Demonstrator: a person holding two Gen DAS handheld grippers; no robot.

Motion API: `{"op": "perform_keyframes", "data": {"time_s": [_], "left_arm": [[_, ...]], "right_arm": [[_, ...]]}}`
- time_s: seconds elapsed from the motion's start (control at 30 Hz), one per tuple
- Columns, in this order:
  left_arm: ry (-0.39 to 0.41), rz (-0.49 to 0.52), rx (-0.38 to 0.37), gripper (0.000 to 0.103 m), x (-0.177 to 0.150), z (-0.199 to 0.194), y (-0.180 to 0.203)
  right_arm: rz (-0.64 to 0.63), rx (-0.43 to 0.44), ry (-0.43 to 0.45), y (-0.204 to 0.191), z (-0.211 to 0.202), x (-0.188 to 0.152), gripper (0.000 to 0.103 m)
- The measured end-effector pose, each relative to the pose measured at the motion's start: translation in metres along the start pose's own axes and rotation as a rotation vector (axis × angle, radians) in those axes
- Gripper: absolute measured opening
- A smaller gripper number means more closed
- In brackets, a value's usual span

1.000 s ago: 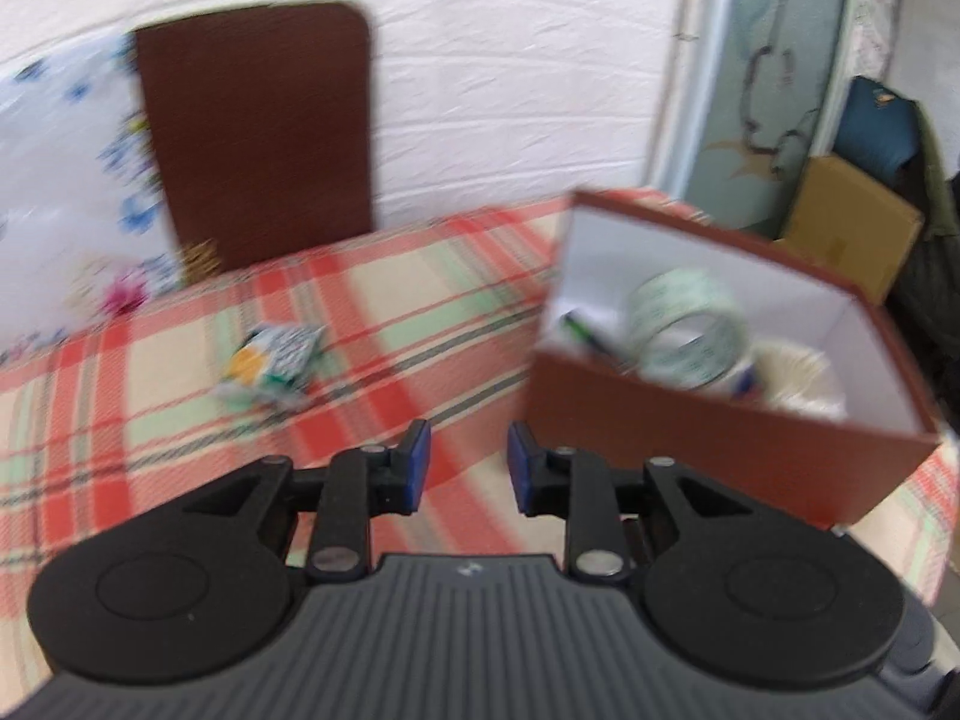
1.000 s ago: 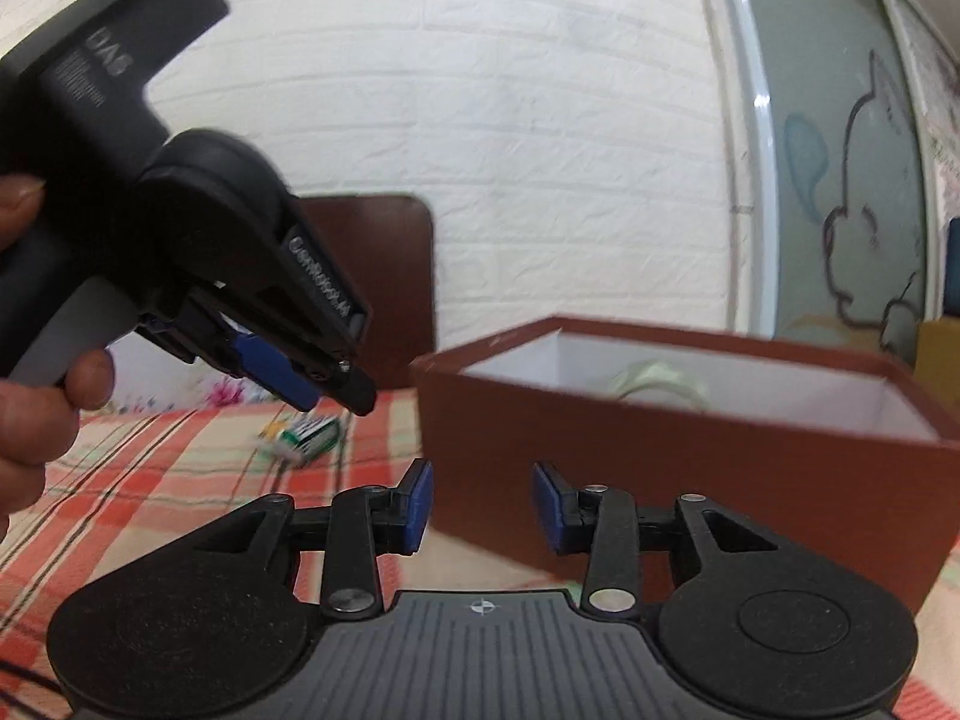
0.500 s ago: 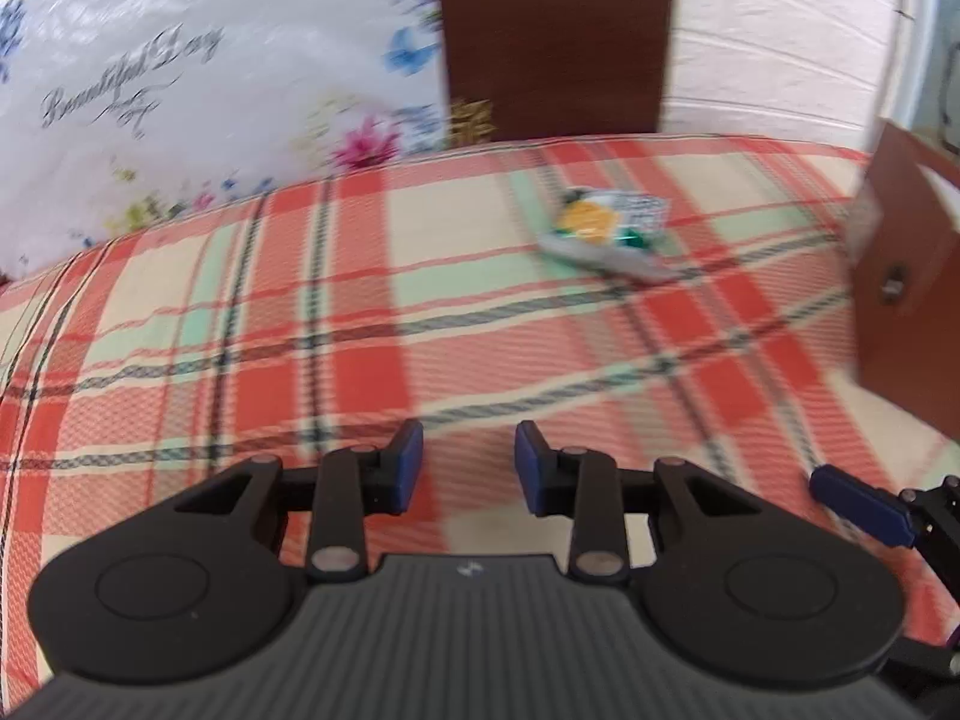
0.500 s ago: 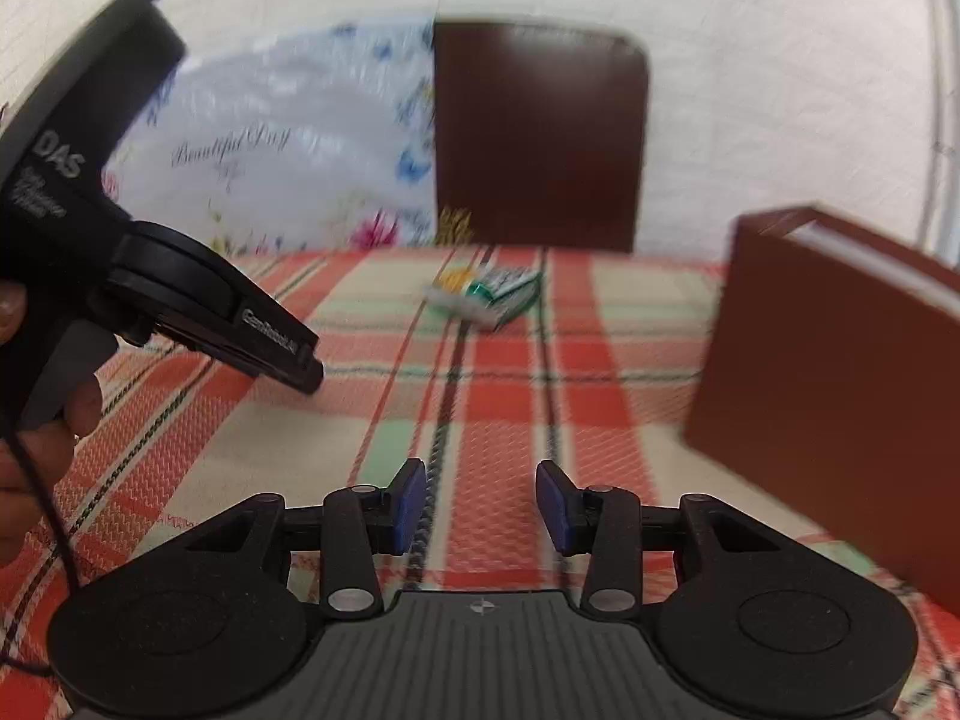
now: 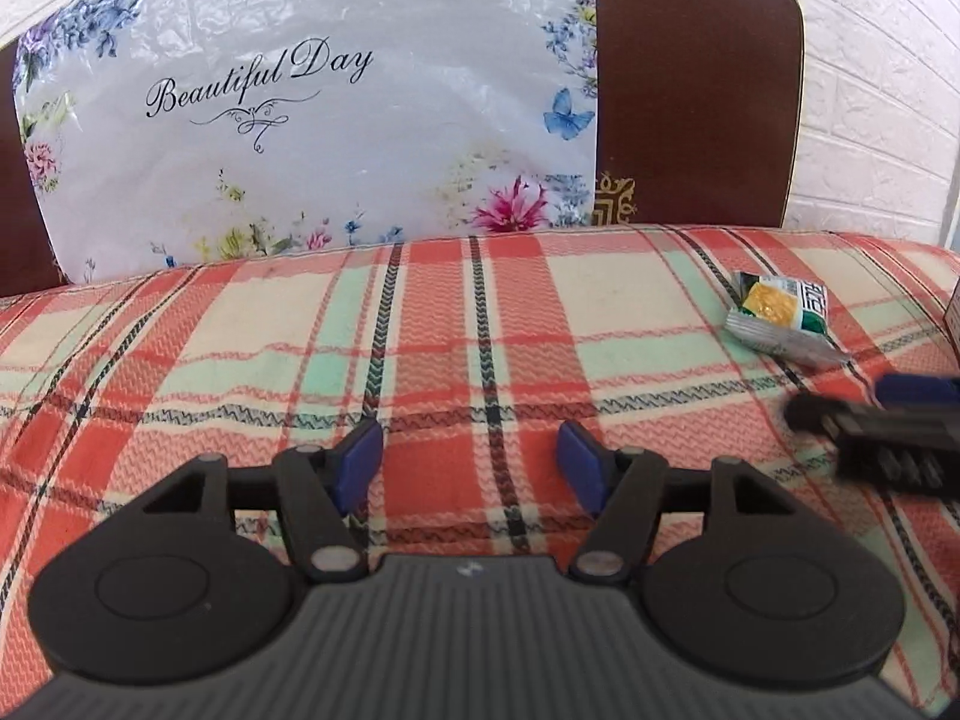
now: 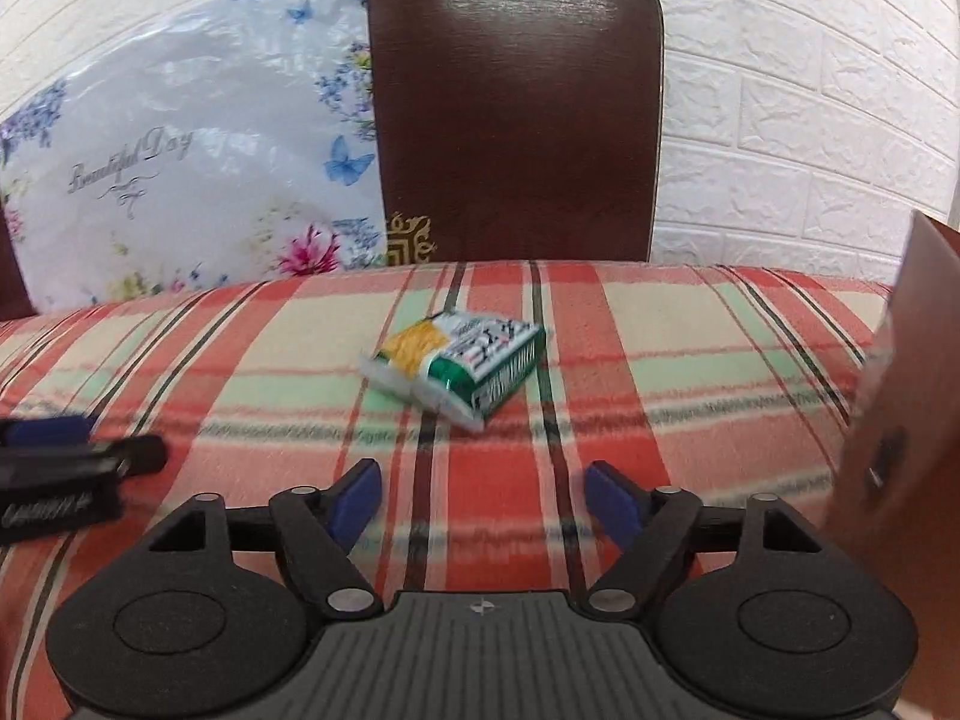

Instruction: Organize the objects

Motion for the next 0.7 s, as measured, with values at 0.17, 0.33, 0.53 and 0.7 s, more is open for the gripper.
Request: {"op": "perform_keyframes", "data": {"time_s": [0.17, 0.33, 0.53, 0.7], "left_arm": [[0.009, -0.003, -0.004, 0.068, -0.001, 0.001, 0.0], [0.007, 0.001, -0.003, 0.069, 0.0, 0.001, 0.0], [0.006, 0.002, -0.001, 0.07, 0.0, 0.001, 0.0], [0.005, 0.003, 0.002, 0.071, 0.001, 0.001, 0.0]], "right_arm": [[0.011, 0.042, 0.011, -0.012, 0.038, 0.021, 0.098], [-0.037, 0.026, 0.014, -0.025, 0.058, 0.028, 0.091], [-0.092, 0.033, 0.041, -0.034, 0.046, 0.023, 0.051], [-0.125, 0.069, 0.013, -0.034, 0.024, 0.006, 0.051]]}}
Point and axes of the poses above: each gripper's, at about its wrist camera, not at the fingertips, and z roughly the way its jaws point, y to its right, x to its top, the point moved 1 cm from there along z, roughly the way its jaws point, and after that the axes turned 2 degrees about z, right-handed, at the moved point
